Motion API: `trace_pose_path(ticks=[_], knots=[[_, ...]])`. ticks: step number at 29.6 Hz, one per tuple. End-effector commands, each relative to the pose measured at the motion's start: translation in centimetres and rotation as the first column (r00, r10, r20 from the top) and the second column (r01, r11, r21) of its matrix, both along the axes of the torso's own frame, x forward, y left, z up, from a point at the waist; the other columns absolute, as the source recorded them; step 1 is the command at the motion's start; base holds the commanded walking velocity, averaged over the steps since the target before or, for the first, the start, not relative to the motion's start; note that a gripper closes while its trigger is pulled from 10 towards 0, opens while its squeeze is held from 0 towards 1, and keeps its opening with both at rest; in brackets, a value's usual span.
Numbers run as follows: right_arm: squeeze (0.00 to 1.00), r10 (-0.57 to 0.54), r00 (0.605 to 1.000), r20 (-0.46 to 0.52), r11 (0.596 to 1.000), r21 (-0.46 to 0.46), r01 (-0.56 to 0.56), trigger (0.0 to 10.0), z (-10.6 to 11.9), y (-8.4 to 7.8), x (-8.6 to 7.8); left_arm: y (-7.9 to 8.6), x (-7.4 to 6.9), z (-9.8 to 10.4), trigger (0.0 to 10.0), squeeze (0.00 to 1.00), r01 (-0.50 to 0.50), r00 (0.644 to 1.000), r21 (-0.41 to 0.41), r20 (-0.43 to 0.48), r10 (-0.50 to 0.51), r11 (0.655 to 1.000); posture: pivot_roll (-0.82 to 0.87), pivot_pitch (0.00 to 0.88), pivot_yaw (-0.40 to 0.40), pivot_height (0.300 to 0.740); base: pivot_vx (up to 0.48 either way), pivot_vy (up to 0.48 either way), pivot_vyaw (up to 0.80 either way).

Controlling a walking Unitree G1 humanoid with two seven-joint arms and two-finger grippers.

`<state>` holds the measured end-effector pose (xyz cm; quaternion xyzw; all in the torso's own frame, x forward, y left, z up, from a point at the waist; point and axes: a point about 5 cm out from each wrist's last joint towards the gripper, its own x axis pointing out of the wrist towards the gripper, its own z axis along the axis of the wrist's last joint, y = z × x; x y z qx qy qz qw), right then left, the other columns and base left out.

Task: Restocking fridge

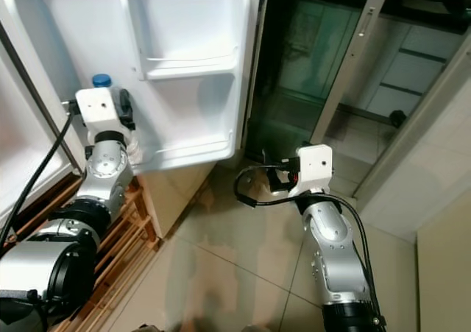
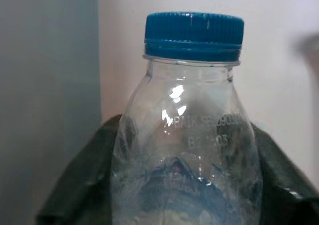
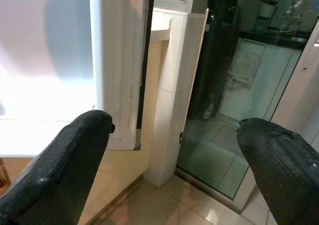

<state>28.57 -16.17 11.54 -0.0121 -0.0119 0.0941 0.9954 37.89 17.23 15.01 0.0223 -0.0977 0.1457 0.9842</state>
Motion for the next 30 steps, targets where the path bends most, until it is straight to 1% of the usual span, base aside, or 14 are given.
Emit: trace_pose_path(ticks=[1, 2, 6, 9, 10, 12, 13, 15, 18, 19, 24, 27, 28, 30], knots=[[0.14, 0.005, 1.000, 0.002, 1.000, -0.004, -0.005, 10.0, 0.2, -0.1, 0.0, -1.3, 0.1, 0.5, 10.0, 1.00, 0.080, 0.996, 0.034, 0.036, -0.081, 0.996, -0.17, 0.000, -0.052, 0.740, 0.000, 0.000, 0.00], [0.14, 0.013, 1.000, -0.003, 1.000, -0.004, -0.013, 10.0, 0.1, 0.0, 0.1, -2.5, -0.2, 0.3, 10.0, 1.00, 0.141, 0.988, 0.063, 0.054, -0.144, 0.988, -0.17, 0.000, -0.052, 0.740, 0.000, 0.000, 0.00], [0.15, 0.017, 1.000, -0.004, 1.000, -0.004, -0.017, 10.0, 0.0, 0.1, 0.2, -2.8, -0.3, 0.3, 10.0, 1.00, 0.153, 0.985, 0.081, 0.065, -0.159, 0.985, -0.16, 0.000, -0.053, 0.740, 0.000, 0.000, 0.00], [0.15, 0.017, 1.000, -0.004, 1.000, -0.004, -0.018, 10.0, 0.0, 0.1, 0.2, -3.5, -0.7, 1.0, 10.0, 1.00, 0.187, 0.970, 0.186, 0.119, -0.211, 0.965, -0.16, 0.000, -0.050, 0.740, 0.000, 0.000, 0.00], [0.15, 0.017, 1.000, -0.004, 1.000, -0.004, -0.018, 10.0, 0.0, 0.1, 0.2, -3.5, -0.7, 1.0, 10.0, 1.00, 0.187, 0.970, 0.186, 0.119, -0.211, 0.965, -0.16, 0.000, -0.050, 0.740, 0.000, 0.000, 0.00], [0.14, 0.016, 1.000, -0.004, 1.000, -0.004, -0.016, 10.0, -0.1, 0.1, 0.1, -3.5, -1.4, 1.6, 10.0, 1.00, 0.212, 0.948, 0.278, 0.176, -0.267, 0.937, -0.15, 0.000, -0.045, 0.740, 0.000, 0.000, 0.00], [0.14, 0.015, 1.000, -0.005, 1.000, -0.004, -0.015, 10.0, -0.1, 0.1, 0.2, -3.3, -1.5, 1.7, 10.0, 1.00, 0.211, 0.945, 0.292, 0.184, -0.272, 0.933, -0.14, 0.000, -0.045, 0.740, 0.000, 0.000, 0.00], [0.14, 0.014, 1.000, -0.005, 1.000, -0.004, -0.014, 10.0, -0.1, 0.0, 0.2, -3.1, -1.6, 1.8, 10.0, 1.00, 0.209, 0.944, 0.295, 0.187, -0.271, 0.932, -0.14, 0.000, -0.046, 0.740, 0.000, 0.000, 0.00], [0.14, 0.017, 1.000, -0.007, 1.000, -0.004, -0.017, 10.0, -0.2, 0.1, 0.2, -1.6, -1.7, 2.0, 10.0, 1.00, 0.172, 0.954, 0.269, 0.194, -0.229, 0.948, -0.14, 0.000, -0.045, 0.740, 0.000, 0.000, 0.00], [0.14, 0.018, 1.000, -0.009, 1.000, -0.005, -0.018, 10.0, -0.3, 0.1, 0.2, -0.7, -2.1, 2.7, 10.0, 1.00, 0.144, 0.954, 0.255, 0.220, -0.203, 0.956, -0.13, 0.000, -0.046, 0.740, 0.000, 0.000, 0.00], [0.14, 0.016, 1.000, -0.011, 1.000, -0.008, -0.016, 10.0, -0.4, -0.2, 0.2, -0.1, -3.0, 4.8, 10.0, 1.00, 0.125, 0.939, 0.242, 0.284, -0.193, 0.962, -0.12, 0.000, -0.050, 0.740, 0.000, 0.000, 0.00], [0.15, 0.018, 1.000, -0.014, 1.000, -0.011, -0.018, 10.0, -0.4, -0.3, 0.2, -0.2, -4.2, 4.8, 10.0, 1.00, 0.175, 0.944, 0.181, 0.247, -0.218, 0.968, -0.11, 0.000, -0.054, 0.740, 0.000, 0.000, 0.00], [0.14, 0.018, 1.000, -0.015, 1.000, -0.013, -0.018, 10.0, -0.5, -0.4, 0.1, -0.8, -5.3, 3.6, 10.0, 1.00, 0.245, 0.950, 0.106, 0.171, -0.261, 0.964, -0.10, 0.000, -0.056, 0.740, 0.000, 0.000, 0.00], [0.14, 0.017, 1.000, -0.017, 1.000, -0.013, -0.017, 10.0, -0.5, -0.4, 0.1, -1.0, -5.7, 3.0, 10.0, 1.00, 0.270, 0.950, 0.074, 0.139, -0.278, 0.960, -0.10, 0.000, -0.056, 0.740, 0.000, 0.000, 0.00]])
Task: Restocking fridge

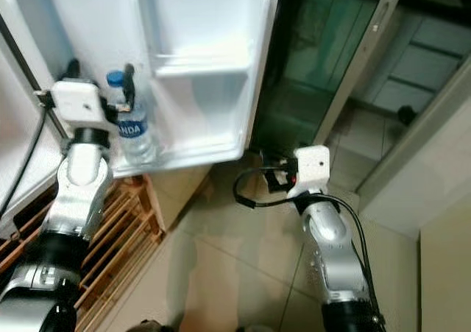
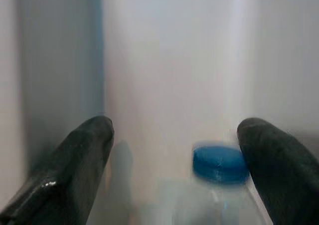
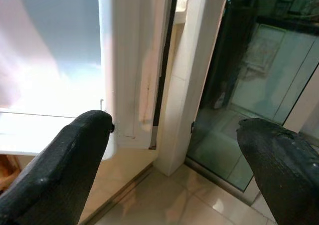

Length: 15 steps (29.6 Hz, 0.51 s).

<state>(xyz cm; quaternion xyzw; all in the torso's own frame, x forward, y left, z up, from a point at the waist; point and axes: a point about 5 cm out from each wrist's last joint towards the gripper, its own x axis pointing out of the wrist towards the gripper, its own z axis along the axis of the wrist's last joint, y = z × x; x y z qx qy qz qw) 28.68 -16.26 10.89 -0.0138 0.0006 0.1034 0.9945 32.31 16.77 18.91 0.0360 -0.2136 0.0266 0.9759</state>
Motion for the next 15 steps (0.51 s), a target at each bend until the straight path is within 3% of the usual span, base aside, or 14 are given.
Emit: trace_pose_path(ticks=[1, 2, 4, 7, 9, 11, 15], knots=[[0.14, -0.002, 1.000, 0.007, 1.000, -0.009, 0.002, 10.0, 0.1, -0.4, 0.0, -1.3, -0.7, -1.8, 10.0, 0.35, 0.095, 0.985, -0.052, -0.136, -0.101, 0.994, -0.09, 0.000, -0.058, 0.740, 0.000, 0.000, 0.00], [0.14, -0.002, 1.000, 0.005, 1.000, -0.010, 0.003, 10.0, 0.0, -0.5, 0.0, -1.9, -1.4, -2.6, 10.0, 0.00, 0.135, 0.971, -0.083, -0.187, -0.148, 0.987, -0.08, 0.000, -0.058, 0.740, 0.000, 0.000, 0.00], [0.14, -0.004, 1.000, 0.003, 1.000, -0.011, 0.004, 10.0, -0.1, -0.6, 0.0, -2.7, -2.4, -3.1, 10.0, 0.00, 0.179, 0.952, -0.121, -0.231, -0.203, 0.976, -0.08, 0.000, -0.059, 0.740, 0.000, 0.000, 0.00], [0.14, -0.004, 1.000, 0.002, 1.000, -0.012, 0.004, 10.0, -0.1, -0.6, 0.1, -2.8, -3.1, -2.9, 10.0, 0.00, 0.187, 0.949, -0.114, -0.237, -0.209, 0.976, -0.07, 0.000, -0.059, 0.740, 0.000, 0.000, 0.00], [0.15, -0.010, 1.000, 0.001, 1.000, -0.011, 0.010, 10.0, -0.1, -0.8, 0.2, -3.0, -5.7, -2.6, 10.0, 0.00, 0.267, 0.927, -0.113, -0.240, -0.287, 0.957, -0.06, 0.000, -0.059, 0.740, 0.000, 0.000, 0.00], [0.14, -0.016, 1.000, -0.001, 1.000, -0.007, 0.016, 10.0, -0.1, -1.0, 0.3, -2.8, -6.8, -3.0, 10.0, 0.00, 0.303, 0.913, -0.133, -0.243, -0.327, 0.944, -0.06, 0.000, -0.059, 0.740, 0.000, 0.000, 0.00], [0.15, -0.035, 0.999, -0.004, 0.999, 0.007, 0.035, 10.0, -0.1, -1.5, 0.5, -1.9, -8.3, -4.2, 10.0, 0.00, 0.278, 0.920, -0.121, -0.252, -0.300, 0.953, -0.06, 0.000, -0.064, 0.740, 0.000, 0.000, 0.00]])
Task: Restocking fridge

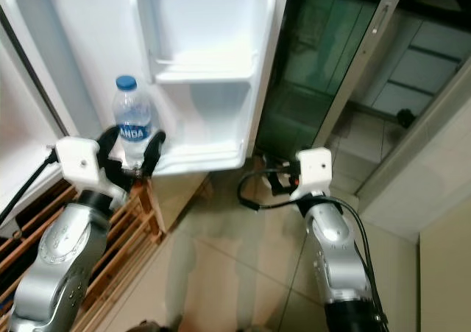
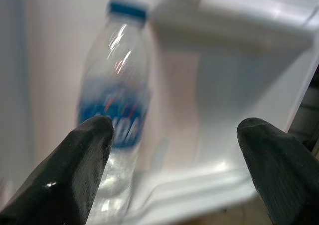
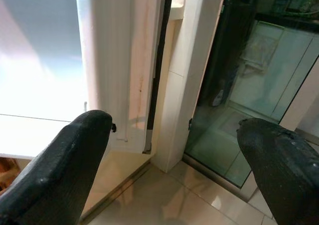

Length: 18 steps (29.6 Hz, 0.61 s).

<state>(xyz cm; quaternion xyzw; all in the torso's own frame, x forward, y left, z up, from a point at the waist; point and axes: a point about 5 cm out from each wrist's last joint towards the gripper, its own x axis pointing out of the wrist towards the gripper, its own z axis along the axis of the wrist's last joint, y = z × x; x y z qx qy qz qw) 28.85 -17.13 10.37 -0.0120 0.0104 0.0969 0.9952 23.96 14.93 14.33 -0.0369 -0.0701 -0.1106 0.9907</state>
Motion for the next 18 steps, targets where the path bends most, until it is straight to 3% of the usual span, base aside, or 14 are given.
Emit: trace_pose_path(ticks=[1, 5, 10, 12, 14, 18], knots=[[0.14, -0.027, 1.000, 0.013, 1.000, 0.010, 0.027, 10.0, 0.4, -0.7, 0.3, 0.0, 0.0, 0.1, 10.0, 0.00, -0.006, 1.000, 0.022, 0.025, 0.005, 1.000, -0.06, 0.000, -0.066, 0.740, 0.000, 0.000, 0.00], [0.14, -0.039, 0.999, 0.009, 0.999, 0.019, 0.039, 10.0, 0.4, -1.0, 0.3, 0.0, 0.5, 0.3, 10.0, 0.00, -0.065, 0.998, 0.027, 0.020, 0.064, 0.998, -0.07, 0.000, -0.067, 0.740, 0.000, -0.234, 0.00], [0.15, -0.060, 0.998, 0.007, 0.998, 0.029, 0.059, 10.0, 0.3, -1.2, 0.4, -0.6, 0.8, 0.4, 10.0, 0.00, -0.041, 0.999, -0.011, 0.014, 0.041, 0.999, -0.08, 0.000, -0.065, 0.740, 0.000, -0.471, 0.00], [0.16, -0.072, 0.997, 0.001, 0.997, 0.036, 0.072, 10.0, 0.2, -1.3, 0.5, -0.7, 1.2, 0.4, 10.0, 0.00, -0.036, 0.999, -0.025, 0.002, 0.036, 0.999, -0.08, 0.000, -0.066, 0.740, 0.000, -0.469, 0.53], [0.17, -0.093, 0.996, -0.007, 0.995, 0.043, 0.093, 10.0, -0.1, -1.5, 0.5, -0.8, 3.1, 0.0, 10.0, 0.00, -0.039, 0.999, 0.001, -0.034, 0.039, 0.999, -0.09, 0.000, -0.042, 0.740, 0.000, -0.469, 0.79], [0.18, -0.101, 0.995, 0.000, 0.994, 0.049, 0.101, 10.0, -0.1, -1.3, 0.5, -0.7, 3.8, -1.0, 10.0, 0.00, -0.063, 0.993, 0.020, -0.103, 0.064, 0.998, -0.10, 0.000, -0.030, 0.740, 0.000, -0.469, 0.77]])
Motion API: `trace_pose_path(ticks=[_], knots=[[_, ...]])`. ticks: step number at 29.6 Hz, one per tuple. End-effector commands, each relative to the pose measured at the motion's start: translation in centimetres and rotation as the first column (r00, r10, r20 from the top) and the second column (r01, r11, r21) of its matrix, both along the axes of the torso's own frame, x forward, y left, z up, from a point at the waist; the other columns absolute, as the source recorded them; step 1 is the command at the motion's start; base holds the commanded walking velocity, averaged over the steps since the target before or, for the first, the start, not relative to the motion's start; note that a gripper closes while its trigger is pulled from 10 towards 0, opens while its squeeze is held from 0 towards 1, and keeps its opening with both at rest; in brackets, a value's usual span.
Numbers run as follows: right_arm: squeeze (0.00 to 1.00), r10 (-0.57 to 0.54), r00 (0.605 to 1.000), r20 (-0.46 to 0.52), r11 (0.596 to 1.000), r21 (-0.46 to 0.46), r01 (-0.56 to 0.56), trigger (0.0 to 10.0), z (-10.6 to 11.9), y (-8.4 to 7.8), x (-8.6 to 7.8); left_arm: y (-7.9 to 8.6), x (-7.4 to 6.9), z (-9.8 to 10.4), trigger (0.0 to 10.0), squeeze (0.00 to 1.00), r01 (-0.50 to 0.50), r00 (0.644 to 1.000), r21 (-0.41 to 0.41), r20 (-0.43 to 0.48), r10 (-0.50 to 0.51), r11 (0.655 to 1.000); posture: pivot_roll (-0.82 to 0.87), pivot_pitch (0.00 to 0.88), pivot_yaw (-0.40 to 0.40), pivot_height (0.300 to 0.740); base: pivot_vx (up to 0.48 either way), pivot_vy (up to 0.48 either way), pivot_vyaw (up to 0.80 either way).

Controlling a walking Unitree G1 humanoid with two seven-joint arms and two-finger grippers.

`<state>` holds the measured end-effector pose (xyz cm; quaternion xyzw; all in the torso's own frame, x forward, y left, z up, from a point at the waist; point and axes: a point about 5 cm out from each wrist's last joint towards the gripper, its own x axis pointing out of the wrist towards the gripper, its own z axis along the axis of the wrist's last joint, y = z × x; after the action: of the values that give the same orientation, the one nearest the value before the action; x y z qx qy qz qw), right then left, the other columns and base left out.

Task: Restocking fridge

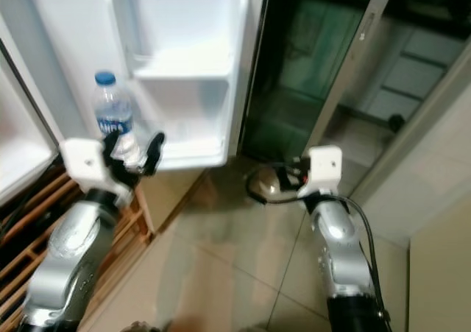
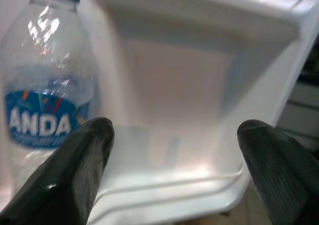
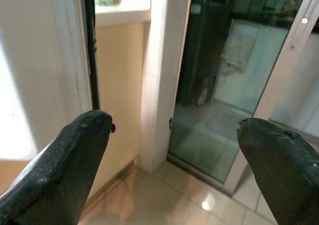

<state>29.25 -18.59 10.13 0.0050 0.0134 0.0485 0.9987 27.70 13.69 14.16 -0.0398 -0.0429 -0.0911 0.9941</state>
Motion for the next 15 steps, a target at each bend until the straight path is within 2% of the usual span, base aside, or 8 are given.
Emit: trace_pose_path(ticks=[1, 4, 11, 15], knots=[[0.18, -0.006, 1.000, 0.013, 1.000, 0.017, 0.005, 10.0, 0.2, 0.2, 0.1, 0.6, 0.1, -1.0, 10.0, 0.00, -0.029, 0.998, 0.017, -0.059, 0.030, 0.999, -0.10, 0.000, -0.028, 0.740, 0.000, -0.469, 0.77], [0.20, 0.004, 1.000, 0.021, 1.000, 0.018, -0.004, 10.0, 0.2, 0.4, 0.3, 0.8, 0.5, -1.6, 10.0, 0.00, -0.064, 0.993, 0.040, -0.096, 0.068, 0.997, -0.10, 0.000, -0.024, 0.740, 0.000, -0.469, 0.76], [0.27, 0.043, 0.999, 0.031, 0.999, 0.006, -0.043, 10.0, 0.3, 1.2, 0.5, 0.0, 0.8, -1.6, 10.0, 0.00, -0.057, 0.994, 0.046, -0.089, 0.061, 0.997, -0.11, 0.000, -0.030, 0.740, 0.000, -0.469, 0.72], [0.28, 0.048, 0.998, 0.036, 0.999, 0.007, -0.049, 10.0, 0.5, 1.3, 0.7, 0.4, 1.2, -1.7, 10.0, 0.00, -0.089, 0.992, 0.067, -0.087, 0.095, 0.994, -0.10, 0.000, -0.032, 0.740, 0.000, -0.469, 0.65]])
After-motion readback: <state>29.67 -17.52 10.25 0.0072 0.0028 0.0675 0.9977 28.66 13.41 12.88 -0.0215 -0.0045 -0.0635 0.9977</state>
